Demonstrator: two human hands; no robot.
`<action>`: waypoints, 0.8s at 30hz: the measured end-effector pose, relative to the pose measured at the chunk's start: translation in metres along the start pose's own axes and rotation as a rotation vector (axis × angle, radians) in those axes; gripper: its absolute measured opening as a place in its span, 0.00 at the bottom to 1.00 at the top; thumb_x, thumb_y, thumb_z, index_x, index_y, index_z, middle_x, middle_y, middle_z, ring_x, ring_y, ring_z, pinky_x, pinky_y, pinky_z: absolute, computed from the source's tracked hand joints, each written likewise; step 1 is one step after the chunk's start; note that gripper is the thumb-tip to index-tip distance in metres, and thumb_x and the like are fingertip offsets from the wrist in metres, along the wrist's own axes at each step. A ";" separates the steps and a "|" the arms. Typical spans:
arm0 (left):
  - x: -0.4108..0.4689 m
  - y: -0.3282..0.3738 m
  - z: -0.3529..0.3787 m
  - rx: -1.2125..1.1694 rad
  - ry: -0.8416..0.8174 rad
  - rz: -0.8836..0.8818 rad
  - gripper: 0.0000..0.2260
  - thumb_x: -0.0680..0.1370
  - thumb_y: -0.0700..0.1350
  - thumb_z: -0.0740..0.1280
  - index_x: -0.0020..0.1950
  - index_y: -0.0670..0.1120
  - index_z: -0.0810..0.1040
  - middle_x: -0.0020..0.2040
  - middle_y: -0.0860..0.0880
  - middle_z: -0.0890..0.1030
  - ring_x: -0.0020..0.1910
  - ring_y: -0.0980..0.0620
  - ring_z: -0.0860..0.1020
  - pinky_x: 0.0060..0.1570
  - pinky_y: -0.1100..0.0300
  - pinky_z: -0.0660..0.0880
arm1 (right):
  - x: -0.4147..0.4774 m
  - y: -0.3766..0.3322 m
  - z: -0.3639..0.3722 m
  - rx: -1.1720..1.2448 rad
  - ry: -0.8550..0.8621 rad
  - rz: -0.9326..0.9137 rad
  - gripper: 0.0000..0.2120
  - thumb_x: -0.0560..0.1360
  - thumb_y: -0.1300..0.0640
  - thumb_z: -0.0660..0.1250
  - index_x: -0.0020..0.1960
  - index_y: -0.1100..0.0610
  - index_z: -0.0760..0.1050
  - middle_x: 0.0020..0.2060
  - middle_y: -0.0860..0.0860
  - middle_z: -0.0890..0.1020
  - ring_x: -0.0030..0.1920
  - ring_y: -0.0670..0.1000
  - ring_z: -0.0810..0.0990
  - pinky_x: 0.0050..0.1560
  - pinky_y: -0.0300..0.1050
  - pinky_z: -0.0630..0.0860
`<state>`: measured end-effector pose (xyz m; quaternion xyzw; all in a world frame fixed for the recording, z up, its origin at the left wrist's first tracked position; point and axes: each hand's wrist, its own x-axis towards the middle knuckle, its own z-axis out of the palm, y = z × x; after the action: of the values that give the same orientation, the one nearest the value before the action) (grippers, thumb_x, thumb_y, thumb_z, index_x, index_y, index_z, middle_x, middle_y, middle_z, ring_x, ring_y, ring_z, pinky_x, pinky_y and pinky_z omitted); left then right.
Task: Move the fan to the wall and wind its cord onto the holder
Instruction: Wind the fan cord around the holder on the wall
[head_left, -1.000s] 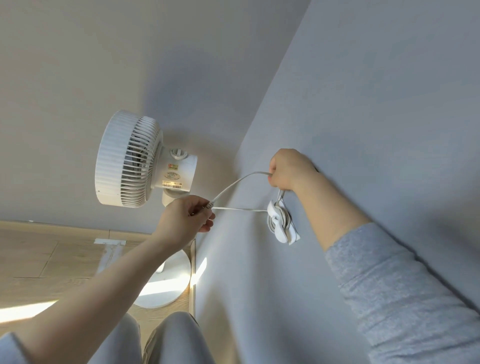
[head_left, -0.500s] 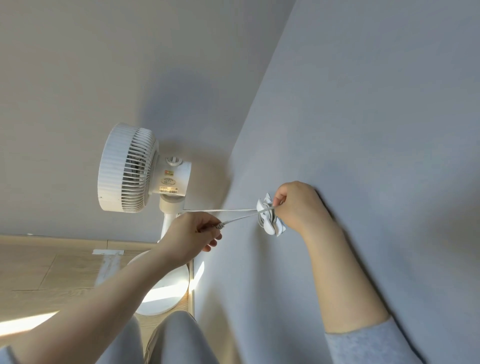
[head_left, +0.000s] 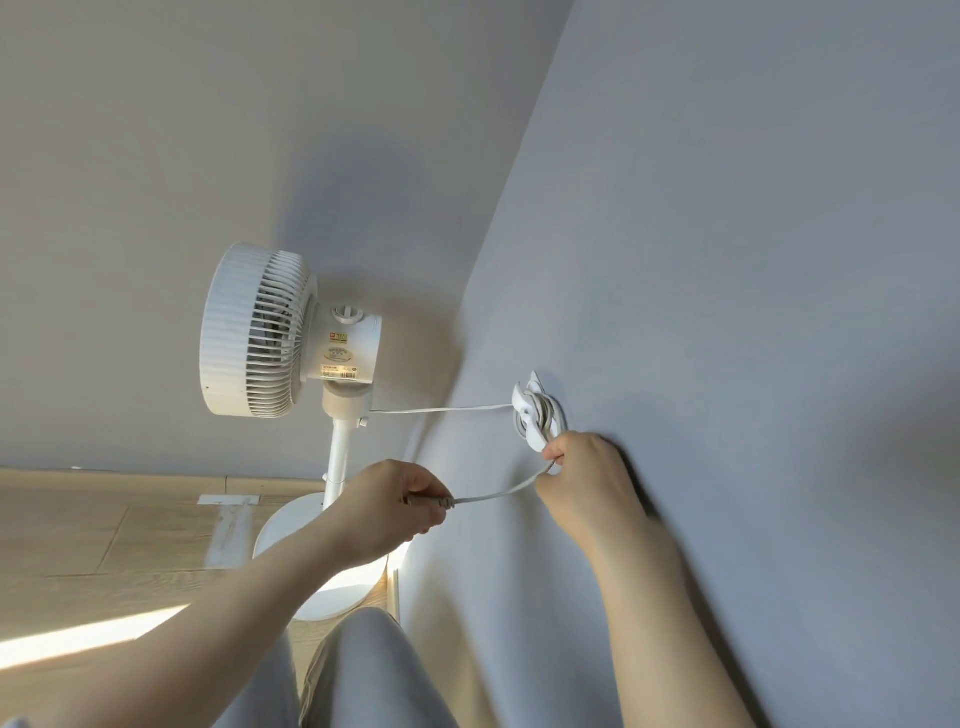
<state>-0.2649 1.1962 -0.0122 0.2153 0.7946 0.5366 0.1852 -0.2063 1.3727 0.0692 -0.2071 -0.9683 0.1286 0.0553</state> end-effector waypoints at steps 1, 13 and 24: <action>0.000 -0.002 0.002 0.008 -0.007 -0.004 0.06 0.73 0.39 0.67 0.42 0.48 0.82 0.32 0.51 0.79 0.26 0.61 0.74 0.30 0.70 0.72 | -0.002 0.001 0.003 -0.001 -0.005 0.008 0.19 0.74 0.64 0.61 0.63 0.60 0.75 0.60 0.56 0.78 0.60 0.56 0.77 0.59 0.48 0.74; 0.007 -0.028 0.017 -0.064 -0.067 -0.079 0.05 0.72 0.45 0.71 0.36 0.51 0.80 0.28 0.54 0.78 0.28 0.59 0.74 0.32 0.67 0.72 | -0.004 0.009 0.052 0.141 -0.008 0.009 0.20 0.74 0.61 0.62 0.65 0.63 0.71 0.64 0.55 0.75 0.63 0.55 0.74 0.65 0.45 0.69; 0.041 -0.044 0.012 -0.080 0.021 -0.203 0.05 0.72 0.42 0.72 0.38 0.43 0.80 0.28 0.51 0.77 0.22 0.61 0.71 0.25 0.71 0.69 | 0.010 0.008 0.059 0.358 -0.026 0.032 0.24 0.75 0.59 0.63 0.71 0.54 0.68 0.60 0.53 0.79 0.48 0.48 0.80 0.53 0.38 0.73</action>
<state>-0.2992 1.2129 -0.0605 0.1207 0.7921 0.5486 0.2388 -0.2211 1.3707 0.0106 -0.2078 -0.9271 0.3023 0.0765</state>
